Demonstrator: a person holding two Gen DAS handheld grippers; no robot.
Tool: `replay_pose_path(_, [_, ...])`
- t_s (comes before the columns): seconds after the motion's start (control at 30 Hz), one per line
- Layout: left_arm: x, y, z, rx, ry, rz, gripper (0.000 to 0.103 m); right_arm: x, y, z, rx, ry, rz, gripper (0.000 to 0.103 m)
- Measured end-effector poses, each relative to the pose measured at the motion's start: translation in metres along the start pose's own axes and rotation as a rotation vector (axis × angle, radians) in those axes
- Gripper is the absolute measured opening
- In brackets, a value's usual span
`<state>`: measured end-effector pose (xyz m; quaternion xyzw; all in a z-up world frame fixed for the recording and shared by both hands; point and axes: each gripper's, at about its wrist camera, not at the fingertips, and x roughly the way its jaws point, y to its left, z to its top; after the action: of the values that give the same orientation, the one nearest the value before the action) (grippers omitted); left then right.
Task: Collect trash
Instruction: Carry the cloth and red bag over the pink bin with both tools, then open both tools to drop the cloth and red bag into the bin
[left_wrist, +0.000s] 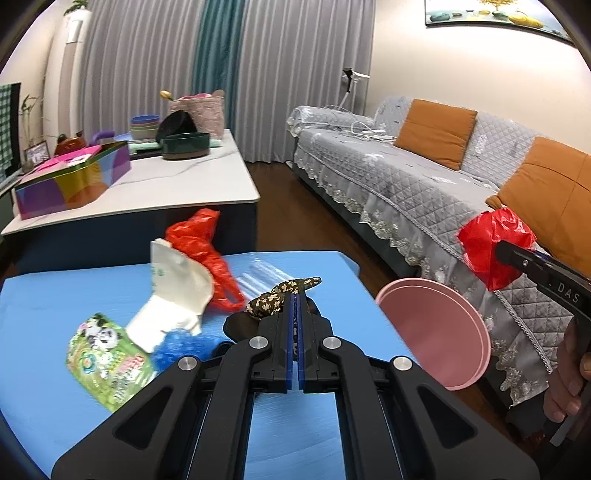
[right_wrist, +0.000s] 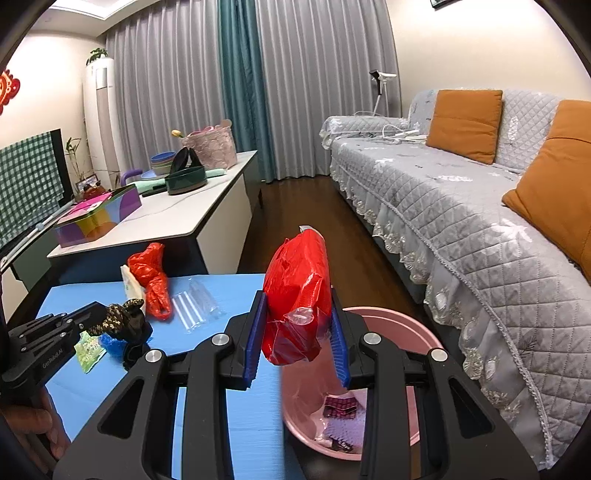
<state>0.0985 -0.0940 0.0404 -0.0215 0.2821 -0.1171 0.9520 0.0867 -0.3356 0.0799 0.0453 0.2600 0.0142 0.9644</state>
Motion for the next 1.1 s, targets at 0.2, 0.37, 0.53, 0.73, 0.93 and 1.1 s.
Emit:
replay_pose_path(0.2, [0.007, -0.020, 0.006, 0.019, 0.001, -0.033, 0.001, 0.000, -0.014, 0.002, 0.018, -0.001, -0.028, 0.033])
replay_pose_path(0.37, [0.014, -0.033, 0.010, 0.025, 0.003, -0.055, 0.001, 0.000, -0.024, 0.005, 0.031, -0.001, -0.051, 0.033])
replay_pose_path(0.53, [0.021, -0.046, 0.015, 0.040, 0.002, -0.075, 0.001, 0.002, -0.034, 0.006, 0.045, 0.001, -0.073, 0.033])
replay_pose_path(0.73, [0.031, -0.060, 0.021, 0.058, 0.005, -0.093, 0.001, 0.005, -0.044, 0.006, 0.050, 0.002, -0.097, 0.033])
replay_pose_path(0.93, [0.041, -0.076, 0.025, 0.073, 0.012, -0.116, 0.001, 0.008, -0.053, 0.005, 0.050, 0.003, -0.126, 0.033])
replay_pose_path(1.1, [0.051, -0.093, 0.029, 0.091, 0.019, -0.144, 0.001, 0.013, -0.062, 0.004, 0.045, 0.010, -0.153, 0.033])
